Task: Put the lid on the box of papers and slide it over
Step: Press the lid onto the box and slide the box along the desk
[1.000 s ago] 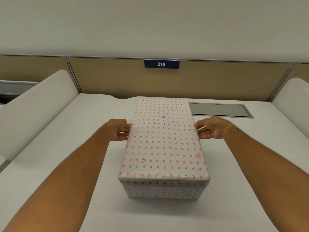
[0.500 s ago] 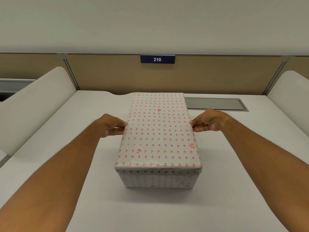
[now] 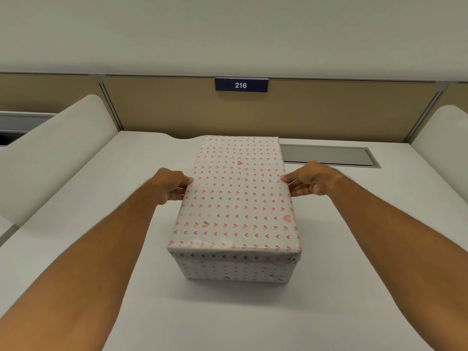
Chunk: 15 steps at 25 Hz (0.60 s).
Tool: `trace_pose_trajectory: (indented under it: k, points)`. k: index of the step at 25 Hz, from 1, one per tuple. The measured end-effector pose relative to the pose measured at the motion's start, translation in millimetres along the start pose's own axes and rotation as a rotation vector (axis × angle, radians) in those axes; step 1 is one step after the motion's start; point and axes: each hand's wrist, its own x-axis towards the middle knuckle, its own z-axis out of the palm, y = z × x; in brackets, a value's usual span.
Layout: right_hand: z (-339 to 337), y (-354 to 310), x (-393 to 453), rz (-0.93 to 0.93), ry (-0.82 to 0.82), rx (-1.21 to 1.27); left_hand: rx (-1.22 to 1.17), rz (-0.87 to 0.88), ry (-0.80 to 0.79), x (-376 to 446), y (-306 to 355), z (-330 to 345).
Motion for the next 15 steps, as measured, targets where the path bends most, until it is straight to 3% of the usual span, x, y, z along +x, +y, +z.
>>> trace_pose_trajectory:
  k: [9,15]
  points:
    - [-3,-1,8,0.013,-0.062,0.064,-0.023,-0.026,-0.044,1,10,0]
    - [-5,-16,14,-0.026,-0.118,0.045,-0.042,-0.022,0.008,-5,17,-11]
